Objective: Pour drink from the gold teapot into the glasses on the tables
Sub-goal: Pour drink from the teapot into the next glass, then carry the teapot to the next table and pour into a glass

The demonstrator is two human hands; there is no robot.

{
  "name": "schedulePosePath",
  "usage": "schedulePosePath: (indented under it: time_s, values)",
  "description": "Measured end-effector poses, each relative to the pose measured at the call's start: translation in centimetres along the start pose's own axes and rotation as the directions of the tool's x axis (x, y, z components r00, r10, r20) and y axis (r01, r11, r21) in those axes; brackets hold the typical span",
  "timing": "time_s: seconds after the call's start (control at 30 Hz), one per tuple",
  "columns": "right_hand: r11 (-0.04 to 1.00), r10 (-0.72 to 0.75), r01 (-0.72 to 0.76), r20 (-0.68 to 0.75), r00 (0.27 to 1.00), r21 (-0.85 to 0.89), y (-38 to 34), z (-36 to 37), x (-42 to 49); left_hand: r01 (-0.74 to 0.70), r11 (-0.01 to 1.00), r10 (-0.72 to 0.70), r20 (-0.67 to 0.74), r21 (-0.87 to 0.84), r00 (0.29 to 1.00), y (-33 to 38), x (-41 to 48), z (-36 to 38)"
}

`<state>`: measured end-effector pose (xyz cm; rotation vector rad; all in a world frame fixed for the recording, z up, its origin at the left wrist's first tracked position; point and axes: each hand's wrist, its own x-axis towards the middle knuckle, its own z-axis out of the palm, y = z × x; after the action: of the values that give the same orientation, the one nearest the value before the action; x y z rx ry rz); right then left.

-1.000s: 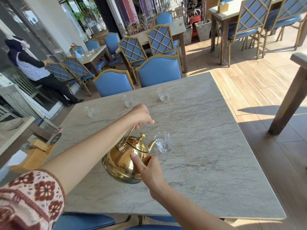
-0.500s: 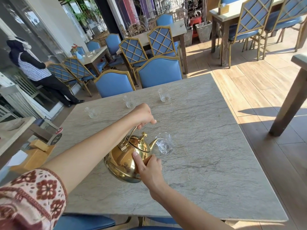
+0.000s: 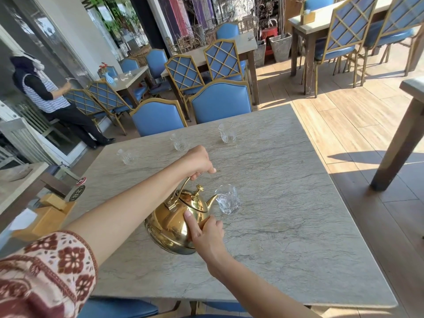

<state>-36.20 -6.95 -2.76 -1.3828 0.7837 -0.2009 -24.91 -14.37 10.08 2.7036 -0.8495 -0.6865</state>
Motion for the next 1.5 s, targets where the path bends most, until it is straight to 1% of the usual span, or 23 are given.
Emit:
schedulePosePath:
  time_s: [0.27, 0.47, 0.57, 0.63, 0.77, 0.83, 0.97, 1.1, 1.2, 1.33, 1.5]
  values:
    - [1.0, 0.01, -0.01, -0.001, 1.0, 0.003, 0.0, 0.2, 0.1, -0.007, 1.0, 0.007, 0.008, -0.017, 1.0, -0.4, 0.0, -0.1]
    - [0.999, -0.018, 0.018, 0.005, 1.0, -0.051, 0.6, -0.3, -0.2, -0.055, 0.995, 0.051, -0.043, -0.078, 0.998, -1.8, -1.1, -0.1]
    - [0.989, -0.07, 0.07, 0.001, 0.998, -0.129, 1.3, -0.7, -0.5, -0.092, 0.986, 0.078, -0.105, -0.138, 0.991, -2.9, -2.4, 0.2]
    - [0.979, -0.129, 0.126, -0.004, 0.992, -0.162, 1.7, -1.1, -1.0, -0.117, 0.971, 0.084, -0.159, -0.21, 0.984, -3.8, -3.3, 0.4]
    - [0.948, -0.285, 0.274, -0.049, 0.957, -0.16, 2.0, -2.6, -2.4, -0.196, 0.909, 0.092, -0.28, -0.369, 0.956, -3.9, -5.6, 0.7]
    - [0.937, -0.333, 0.321, -0.073, 0.94, -0.138, 2.1, -3.8, -2.8, -0.25, 0.87, 0.116, -0.317, -0.424, 0.941, -2.9, -6.8, 0.8]
    - [0.906, -0.398, 0.377, -0.087, 0.913, -0.194, 1.2, -7.6, -3.5, -0.329, 0.801, 0.146, -0.369, -0.5, 0.918, 0.4, -8.5, 1.1]
    - [0.877, -0.436, 0.407, -0.065, 0.898, -0.254, 0.2, -14.0, -3.5, -0.328, 0.757, 0.119, -0.375, -0.565, 0.919, 5.5, -8.9, 2.4]
    - [0.853, -0.436, 0.411, -0.006, 0.9, -0.322, -0.4, -19.9, -2.9, -0.296, 0.744, 0.063, -0.377, -0.6, 0.924, 9.9, -8.4, 4.0]
    - [0.821, -0.416, 0.434, 0.132, 0.9, -0.372, -1.3, -27.9, -1.9, -0.244, 0.725, -0.04, -0.394, -0.644, 0.918, 15.6, -7.3, 6.7]
    - [0.804, -0.38, 0.439, 0.222, 0.898, -0.4, -1.7, -34.9, 0.1, -0.214, 0.681, -0.119, -0.394, -0.7, 0.911, 21.1, -6.3, 9.3]
